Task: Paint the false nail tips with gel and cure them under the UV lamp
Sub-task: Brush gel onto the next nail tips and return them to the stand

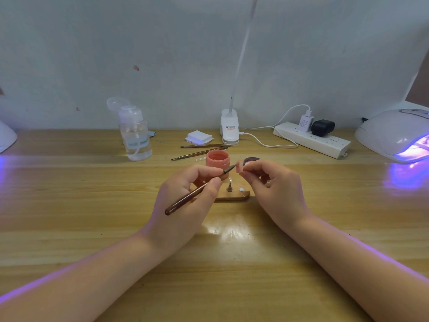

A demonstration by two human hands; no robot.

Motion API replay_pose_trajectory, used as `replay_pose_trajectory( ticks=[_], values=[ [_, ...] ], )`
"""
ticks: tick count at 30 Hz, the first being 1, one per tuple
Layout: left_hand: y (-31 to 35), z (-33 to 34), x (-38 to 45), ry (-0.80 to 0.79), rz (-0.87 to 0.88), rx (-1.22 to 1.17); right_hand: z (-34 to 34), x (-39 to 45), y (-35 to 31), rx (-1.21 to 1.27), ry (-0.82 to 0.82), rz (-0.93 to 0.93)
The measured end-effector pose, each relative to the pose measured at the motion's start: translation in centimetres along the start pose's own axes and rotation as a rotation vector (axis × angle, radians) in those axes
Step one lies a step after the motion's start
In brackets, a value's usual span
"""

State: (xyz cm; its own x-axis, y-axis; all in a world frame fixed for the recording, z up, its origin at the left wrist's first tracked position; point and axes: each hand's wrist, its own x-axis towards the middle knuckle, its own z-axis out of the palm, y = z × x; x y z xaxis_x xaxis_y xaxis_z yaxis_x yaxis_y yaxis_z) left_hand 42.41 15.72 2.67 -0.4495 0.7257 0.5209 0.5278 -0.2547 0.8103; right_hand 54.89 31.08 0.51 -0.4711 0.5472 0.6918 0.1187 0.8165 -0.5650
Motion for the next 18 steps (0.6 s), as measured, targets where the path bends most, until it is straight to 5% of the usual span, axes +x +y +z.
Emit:
replay_pose_trajectory(
  ticks=[18],
  values=[
    [-0.02, -0.10, -0.07, 0.010, 0.049, -0.047, 0.15, 0.04, 0.16, 0.083, -0.009, 0.040]
  ],
)
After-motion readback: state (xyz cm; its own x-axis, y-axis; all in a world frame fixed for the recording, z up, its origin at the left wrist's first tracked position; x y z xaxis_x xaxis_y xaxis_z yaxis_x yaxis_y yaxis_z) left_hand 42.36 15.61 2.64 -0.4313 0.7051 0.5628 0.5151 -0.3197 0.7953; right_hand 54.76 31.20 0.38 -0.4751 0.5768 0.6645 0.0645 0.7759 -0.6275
